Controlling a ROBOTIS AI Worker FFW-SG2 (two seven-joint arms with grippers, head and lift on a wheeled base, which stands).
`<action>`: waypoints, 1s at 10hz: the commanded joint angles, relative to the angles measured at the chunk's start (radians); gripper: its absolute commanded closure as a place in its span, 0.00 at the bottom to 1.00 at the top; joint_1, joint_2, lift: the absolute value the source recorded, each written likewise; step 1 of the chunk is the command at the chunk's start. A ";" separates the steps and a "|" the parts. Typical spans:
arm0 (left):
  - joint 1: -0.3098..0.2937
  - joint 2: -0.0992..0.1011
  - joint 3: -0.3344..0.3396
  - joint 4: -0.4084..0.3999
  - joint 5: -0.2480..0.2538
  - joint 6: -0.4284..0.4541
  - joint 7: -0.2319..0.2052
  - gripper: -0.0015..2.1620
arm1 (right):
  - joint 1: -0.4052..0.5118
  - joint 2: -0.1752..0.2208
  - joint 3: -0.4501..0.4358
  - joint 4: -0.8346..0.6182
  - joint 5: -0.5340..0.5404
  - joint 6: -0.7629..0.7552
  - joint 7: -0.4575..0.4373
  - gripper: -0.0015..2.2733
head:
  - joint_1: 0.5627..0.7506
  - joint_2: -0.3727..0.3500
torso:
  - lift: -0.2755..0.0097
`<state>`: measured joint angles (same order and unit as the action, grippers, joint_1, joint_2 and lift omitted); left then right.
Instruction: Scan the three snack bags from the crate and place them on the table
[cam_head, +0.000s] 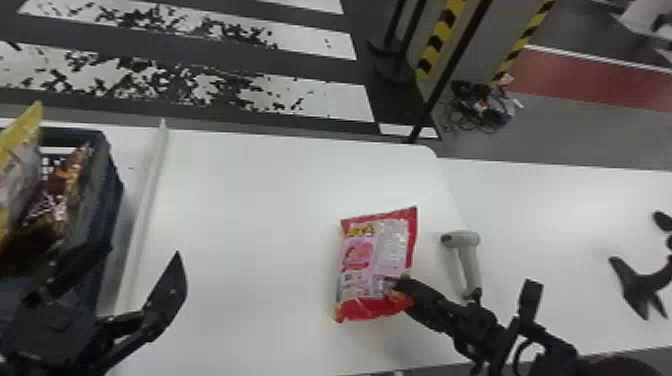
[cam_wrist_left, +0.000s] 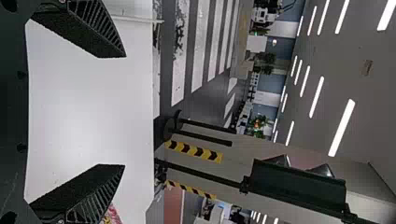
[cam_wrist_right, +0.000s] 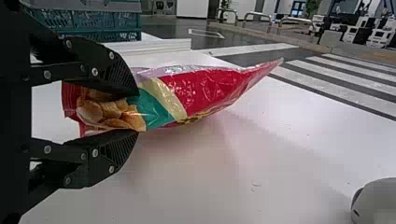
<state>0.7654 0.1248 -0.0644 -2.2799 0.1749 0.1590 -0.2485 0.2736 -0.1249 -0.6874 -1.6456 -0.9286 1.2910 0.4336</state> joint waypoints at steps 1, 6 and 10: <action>0.000 -0.002 -0.008 0.000 -0.008 0.000 0.002 0.01 | -0.004 -0.010 0.000 -0.005 0.036 -0.052 0.008 0.02 | 0.70 0.12 | 0.75; 0.000 -0.008 -0.018 0.007 -0.015 0.000 0.003 0.01 | 0.062 -0.012 -0.020 -0.129 0.067 -0.184 0.076 0.03 | 0.70 0.03 | 0.75; 0.002 -0.008 -0.026 0.003 -0.018 0.000 0.005 0.01 | 0.128 0.019 -0.020 -0.347 0.076 -0.190 0.165 0.05 | 0.70 0.04 | 0.75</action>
<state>0.7651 0.1166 -0.0895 -2.2754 0.1570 0.1588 -0.2438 0.3915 -0.1129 -0.7080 -1.9585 -0.8576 1.1037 0.5977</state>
